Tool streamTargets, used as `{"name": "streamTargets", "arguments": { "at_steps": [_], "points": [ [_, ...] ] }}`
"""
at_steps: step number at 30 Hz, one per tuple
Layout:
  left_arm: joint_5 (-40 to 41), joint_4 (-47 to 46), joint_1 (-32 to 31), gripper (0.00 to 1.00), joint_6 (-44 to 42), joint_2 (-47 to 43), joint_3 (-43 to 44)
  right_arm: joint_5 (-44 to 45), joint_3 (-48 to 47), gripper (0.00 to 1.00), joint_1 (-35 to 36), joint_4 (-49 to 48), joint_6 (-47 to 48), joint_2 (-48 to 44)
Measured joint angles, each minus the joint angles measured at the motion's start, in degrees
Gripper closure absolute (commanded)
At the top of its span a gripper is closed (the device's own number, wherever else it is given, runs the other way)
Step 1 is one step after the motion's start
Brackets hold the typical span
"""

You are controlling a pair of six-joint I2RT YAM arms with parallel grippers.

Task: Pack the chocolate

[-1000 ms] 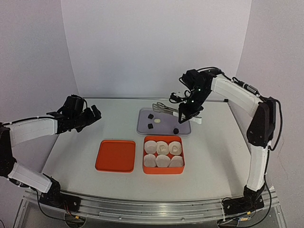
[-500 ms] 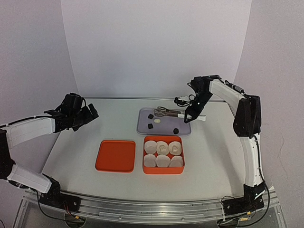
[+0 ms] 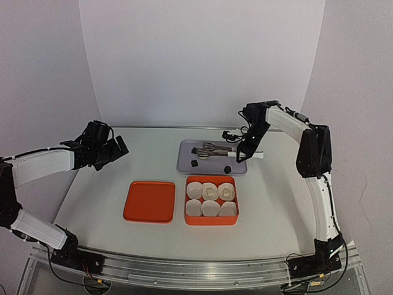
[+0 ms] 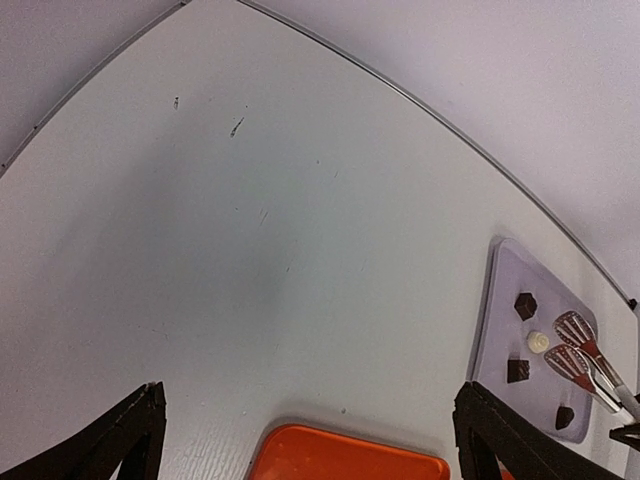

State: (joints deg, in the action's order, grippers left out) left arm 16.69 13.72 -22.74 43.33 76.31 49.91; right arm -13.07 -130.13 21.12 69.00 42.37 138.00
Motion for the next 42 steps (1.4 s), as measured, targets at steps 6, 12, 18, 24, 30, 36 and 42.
{"name": "streamTargets", "arguments": {
  "at_steps": [6,12,18,24,30,36,42],
  "points": [
    [-0.06,-0.12,0.0,0.0,-0.01,0.37,0.02,2.07,-1.44,0.61,0.02,-0.03,0.33,2.54],
    [-0.11,0.1,0.0,0.0,-0.04,1.58,0.32,2.72,-1.96,0.63,0.08,-0.02,0.88,3.63],
    [-0.16,0.29,0.0,0.0,-0.07,2.14,1.38,4.89,-2.72,0.66,1.07,-0.22,1.62,3.99],
    [-0.05,0.32,0.0,0.0,-0.07,2.14,1.51,7.48,-2.72,0.72,2.77,-0.22,2.7,4.3],
    [0.02,0.35,0.0,0.0,-0.09,2.11,1.51,10.76,-2.06,0.76,3.88,-0.35,3.19,4.3],
    [0.02,0.39,0.0,0.0,-0.09,1.62,1.51,13.35,-0.93,0.88,4.0,-0.42,3.3,4.3],
    [0.09,0.37,0.0,0.0,-0.09,0.89,1.5,14.8,0.03,1.0,4.17,-0.47,2.82,4.28]
  ]
}}
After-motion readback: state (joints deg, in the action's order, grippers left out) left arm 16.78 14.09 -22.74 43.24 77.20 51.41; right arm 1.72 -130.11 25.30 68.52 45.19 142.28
